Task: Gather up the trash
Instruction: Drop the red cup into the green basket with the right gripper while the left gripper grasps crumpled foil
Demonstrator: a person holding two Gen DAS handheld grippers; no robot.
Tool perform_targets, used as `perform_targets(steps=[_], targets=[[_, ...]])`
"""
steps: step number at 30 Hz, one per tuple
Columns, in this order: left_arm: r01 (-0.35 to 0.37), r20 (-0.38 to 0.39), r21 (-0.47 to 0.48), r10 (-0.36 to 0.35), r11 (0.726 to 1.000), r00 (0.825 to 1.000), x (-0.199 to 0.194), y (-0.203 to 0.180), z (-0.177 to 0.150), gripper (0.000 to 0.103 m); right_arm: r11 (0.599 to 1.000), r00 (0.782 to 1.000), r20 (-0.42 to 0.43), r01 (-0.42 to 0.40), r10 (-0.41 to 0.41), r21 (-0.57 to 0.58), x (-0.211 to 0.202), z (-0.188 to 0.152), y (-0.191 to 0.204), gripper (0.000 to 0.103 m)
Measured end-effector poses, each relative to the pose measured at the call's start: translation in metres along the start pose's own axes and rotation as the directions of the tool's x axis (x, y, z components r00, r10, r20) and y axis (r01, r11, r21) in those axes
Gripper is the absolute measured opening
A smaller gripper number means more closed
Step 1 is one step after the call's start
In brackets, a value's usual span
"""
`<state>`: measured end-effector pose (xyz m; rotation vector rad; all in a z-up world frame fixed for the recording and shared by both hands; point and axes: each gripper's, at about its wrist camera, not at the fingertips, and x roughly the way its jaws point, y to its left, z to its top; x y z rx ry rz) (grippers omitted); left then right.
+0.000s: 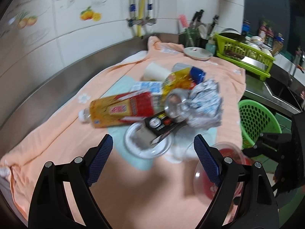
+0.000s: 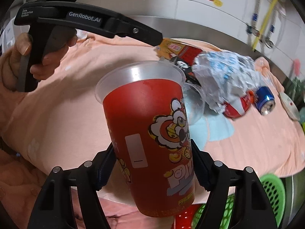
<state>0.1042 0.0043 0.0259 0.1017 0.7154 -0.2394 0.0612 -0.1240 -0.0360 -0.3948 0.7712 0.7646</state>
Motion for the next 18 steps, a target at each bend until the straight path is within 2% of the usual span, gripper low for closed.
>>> perform_targets(steps=[5,11,14,18], targets=[[0.042,0.032,0.069,-0.044,0.997,0.999,0.006,-0.028,0.020,0.086,0.997,0.999,0.030,0.038,-0.040,0.066,-0.020,-0.012,-0.010,0.069],[0.108,0.005,0.126,-0.109,0.986,0.994,0.032,-0.057,0.036,0.086,0.972,0.989,0.040,0.135,-0.145,0.190,-0.054,-0.042,-0.043,0.069],[0.108,-0.022,0.164,-0.106,0.981,0.994,0.051,-0.070,0.038,0.086,0.940,0.976,0.028,0.200,-0.216,0.276,-0.071,-0.063,-0.067,0.069],[0.079,-0.039,0.179,-0.074,0.981,0.997,0.071,-0.078,0.042,0.086,0.864,0.949,-0.021,0.295,-0.314,0.408,-0.088,-0.097,-0.107,0.069]])
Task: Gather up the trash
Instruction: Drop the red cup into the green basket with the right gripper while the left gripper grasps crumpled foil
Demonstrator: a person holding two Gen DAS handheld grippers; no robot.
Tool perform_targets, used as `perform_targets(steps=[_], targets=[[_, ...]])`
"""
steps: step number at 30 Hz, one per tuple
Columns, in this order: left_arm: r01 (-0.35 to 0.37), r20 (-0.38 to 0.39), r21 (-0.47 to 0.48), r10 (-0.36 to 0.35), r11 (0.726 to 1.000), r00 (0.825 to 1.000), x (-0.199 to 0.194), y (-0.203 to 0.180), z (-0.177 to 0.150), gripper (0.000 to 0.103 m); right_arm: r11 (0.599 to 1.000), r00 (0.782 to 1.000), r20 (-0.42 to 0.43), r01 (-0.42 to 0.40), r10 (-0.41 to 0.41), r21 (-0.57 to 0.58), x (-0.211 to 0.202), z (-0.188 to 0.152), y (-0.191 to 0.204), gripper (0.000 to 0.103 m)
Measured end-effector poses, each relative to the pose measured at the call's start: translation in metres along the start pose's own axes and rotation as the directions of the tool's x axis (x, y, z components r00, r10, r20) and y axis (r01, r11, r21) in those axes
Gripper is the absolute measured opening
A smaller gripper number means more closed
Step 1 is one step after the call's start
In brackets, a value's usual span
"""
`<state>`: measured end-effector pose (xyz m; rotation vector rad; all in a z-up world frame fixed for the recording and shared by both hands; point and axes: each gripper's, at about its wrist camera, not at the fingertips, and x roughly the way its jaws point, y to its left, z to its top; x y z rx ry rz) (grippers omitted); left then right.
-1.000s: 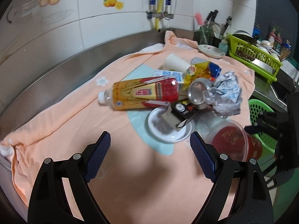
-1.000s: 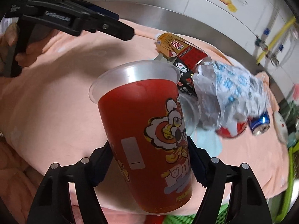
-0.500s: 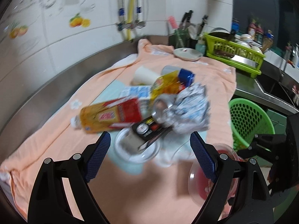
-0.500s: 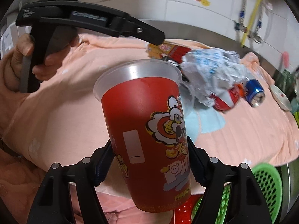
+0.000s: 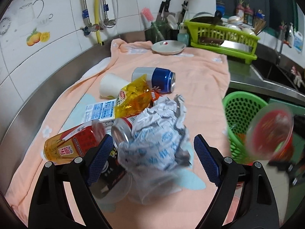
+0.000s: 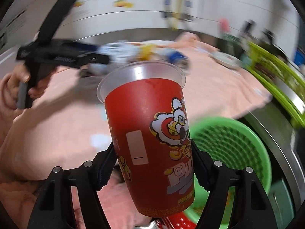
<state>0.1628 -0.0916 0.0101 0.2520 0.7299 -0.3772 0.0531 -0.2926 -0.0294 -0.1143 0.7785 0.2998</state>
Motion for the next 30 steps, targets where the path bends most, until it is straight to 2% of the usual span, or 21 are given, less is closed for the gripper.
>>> perform_targets(steps=[3,7,8,11,15,17,19,24,30], targets=[[-0.011,-0.008,0.008,0.011,1.000,1.000,0.009,-0.002,0.002,0.085,0.995,0.998,-0.031,0.061,-0.059,0.078,0.006,-0.012,-0.031,0.069],[-0.033,-0.004,0.043,0.033,0.999,0.999,0.015,-0.008,0.004,0.073,0.973,0.987,-0.115,0.134,-0.113,0.190,0.029,-0.033,-0.074,0.069],[-0.033,0.000,0.047,0.033,0.998,0.999,0.015,-0.008,0.005,0.064,0.967,0.984,-0.138,0.141,-0.113,0.211,0.035,-0.038,-0.081,0.069],[-0.010,-0.001,0.038,0.010,0.999,1.000,0.012,-0.007,0.007,0.053,0.946,0.972,-0.214,0.161,-0.102,0.282,0.055,-0.048,-0.102,0.067],[-0.004,0.002,0.027,0.004,1.000,1.000,0.010,-0.005,0.008,0.049,0.927,0.946,-0.305,0.204,-0.105,0.314,0.081,-0.059,-0.121,0.067],[-0.003,0.006,0.026,0.003,1.000,1.000,0.007,-0.005,0.008,0.047,0.923,0.940,-0.331,0.200,-0.086,0.328,0.090,-0.064,-0.124,0.067],[-0.003,0.018,0.030,0.002,1.000,1.000,0.002,-0.006,0.009,0.047,0.922,0.933,-0.349,0.209,-0.088,0.325,0.097,-0.067,-0.125,0.067],[0.012,0.047,0.033,-0.014,0.999,0.999,-0.011,-0.009,0.013,0.047,0.908,0.939,-0.338,0.195,-0.064,0.371,0.097,-0.067,-0.130,0.068],[0.040,0.076,0.049,-0.044,0.998,0.996,-0.023,-0.018,0.018,0.046,0.914,0.944,-0.317,0.203,-0.087,0.351,0.087,-0.061,-0.129,0.074]])
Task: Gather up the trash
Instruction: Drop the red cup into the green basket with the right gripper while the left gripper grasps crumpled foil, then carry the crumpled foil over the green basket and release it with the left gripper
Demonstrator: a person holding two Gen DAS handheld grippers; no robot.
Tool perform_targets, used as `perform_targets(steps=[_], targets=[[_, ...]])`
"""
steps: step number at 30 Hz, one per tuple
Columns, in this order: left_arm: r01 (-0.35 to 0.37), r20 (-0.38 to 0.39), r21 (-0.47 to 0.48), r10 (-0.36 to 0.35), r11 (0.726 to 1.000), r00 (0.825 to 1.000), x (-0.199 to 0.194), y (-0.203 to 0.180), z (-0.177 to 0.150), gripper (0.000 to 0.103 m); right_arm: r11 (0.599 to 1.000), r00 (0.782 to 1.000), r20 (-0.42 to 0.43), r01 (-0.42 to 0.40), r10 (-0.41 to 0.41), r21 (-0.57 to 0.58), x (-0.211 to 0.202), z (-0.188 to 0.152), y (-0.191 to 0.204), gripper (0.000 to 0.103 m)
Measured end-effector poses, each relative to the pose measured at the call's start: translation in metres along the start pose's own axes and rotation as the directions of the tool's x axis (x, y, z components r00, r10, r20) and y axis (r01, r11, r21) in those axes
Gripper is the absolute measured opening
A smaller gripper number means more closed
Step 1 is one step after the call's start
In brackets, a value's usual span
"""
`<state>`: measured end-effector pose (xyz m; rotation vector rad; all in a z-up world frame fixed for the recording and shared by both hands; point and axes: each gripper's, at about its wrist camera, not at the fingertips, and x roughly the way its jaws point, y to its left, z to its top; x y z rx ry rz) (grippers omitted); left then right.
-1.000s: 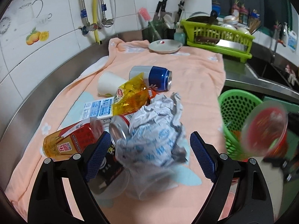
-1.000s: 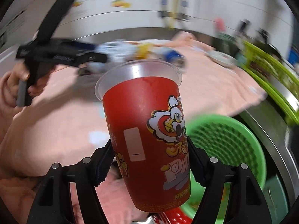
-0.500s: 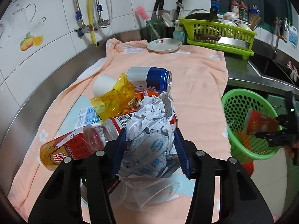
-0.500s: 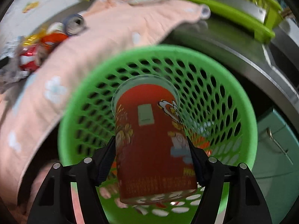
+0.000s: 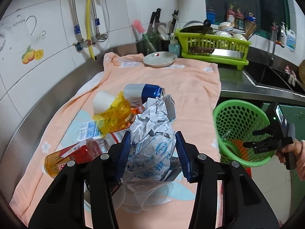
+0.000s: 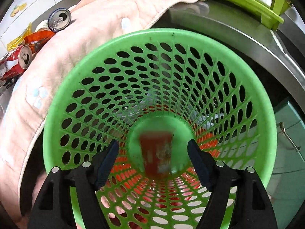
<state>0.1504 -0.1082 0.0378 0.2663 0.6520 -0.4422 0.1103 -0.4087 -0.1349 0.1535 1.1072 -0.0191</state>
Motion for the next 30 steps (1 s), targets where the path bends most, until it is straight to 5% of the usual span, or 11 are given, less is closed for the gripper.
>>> perform_targets(steps=[14,21,30], targets=[[0.187,0.003,0.035,-0.188,0.982,0.982,0.002,-0.062,0.016,0.046,1.000,0.984,0.178,0.024,-0.023,-0.004,-0.093,-0.019,-0.009,0.079],[0.318,-0.064,0.072,-0.313,0.945,0.947,0.041,-0.134,0.019,0.046,0.994,0.966,0.239,0.107,-0.101,-0.014,-0.121,-0.031,-0.014,0.079],[0.383,-0.183,0.092,-0.362,0.919,0.914,0.096,-0.203,0.011,0.047,0.992,0.949,0.290,0.122,-0.120,0.013,-0.141,-0.045,-0.031,0.083]])
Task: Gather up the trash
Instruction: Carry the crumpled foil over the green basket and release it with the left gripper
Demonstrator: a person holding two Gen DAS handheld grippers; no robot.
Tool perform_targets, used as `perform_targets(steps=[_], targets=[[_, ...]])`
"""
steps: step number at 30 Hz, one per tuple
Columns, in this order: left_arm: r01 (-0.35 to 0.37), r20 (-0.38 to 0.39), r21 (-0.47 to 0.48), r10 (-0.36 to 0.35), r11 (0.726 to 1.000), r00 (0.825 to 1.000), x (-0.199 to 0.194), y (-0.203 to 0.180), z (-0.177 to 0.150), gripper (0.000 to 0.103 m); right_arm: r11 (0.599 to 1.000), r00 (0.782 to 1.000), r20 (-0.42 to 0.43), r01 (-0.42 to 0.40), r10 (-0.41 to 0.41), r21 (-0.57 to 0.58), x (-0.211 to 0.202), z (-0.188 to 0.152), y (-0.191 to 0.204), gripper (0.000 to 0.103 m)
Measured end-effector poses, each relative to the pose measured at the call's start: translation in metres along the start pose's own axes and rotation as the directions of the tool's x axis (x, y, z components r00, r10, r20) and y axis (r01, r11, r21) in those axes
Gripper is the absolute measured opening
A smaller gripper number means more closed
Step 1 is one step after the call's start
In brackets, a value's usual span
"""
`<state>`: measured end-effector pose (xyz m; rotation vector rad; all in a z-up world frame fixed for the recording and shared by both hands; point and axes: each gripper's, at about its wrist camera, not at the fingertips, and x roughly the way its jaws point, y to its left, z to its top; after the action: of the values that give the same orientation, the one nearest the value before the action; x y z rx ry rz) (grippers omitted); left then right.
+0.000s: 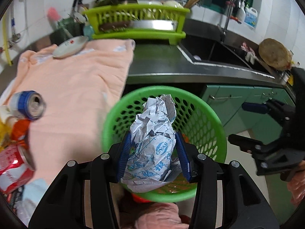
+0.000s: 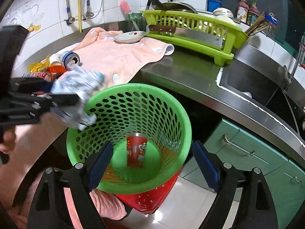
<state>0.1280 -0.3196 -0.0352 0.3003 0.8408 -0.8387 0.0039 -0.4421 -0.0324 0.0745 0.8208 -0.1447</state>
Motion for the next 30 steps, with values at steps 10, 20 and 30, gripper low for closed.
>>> perform_targets(steps=[10,20,30], targets=[[0.013,-0.069,-0.037,-0.016,0.999,0.998,0.031,-0.002,-0.007,0.064,1.000,1.000,-0.015,-0.006,0.006,0.024,0.004,-0.012,-0.010,0.083],[-0.004,-0.037,-0.029,0.003,1.000,0.999,0.014,-0.001,-0.008,0.077,1.000,1.000,0.005,-0.028,0.028,0.007,-0.003,-0.005,0.003,0.084],[-0.092,0.032,-0.076,0.094,0.993,0.995,-0.051,0.039,-0.026,0.077,0.991,0.994,0.026,-0.100,0.103,-0.089,-0.004,0.011,0.048,0.084]])
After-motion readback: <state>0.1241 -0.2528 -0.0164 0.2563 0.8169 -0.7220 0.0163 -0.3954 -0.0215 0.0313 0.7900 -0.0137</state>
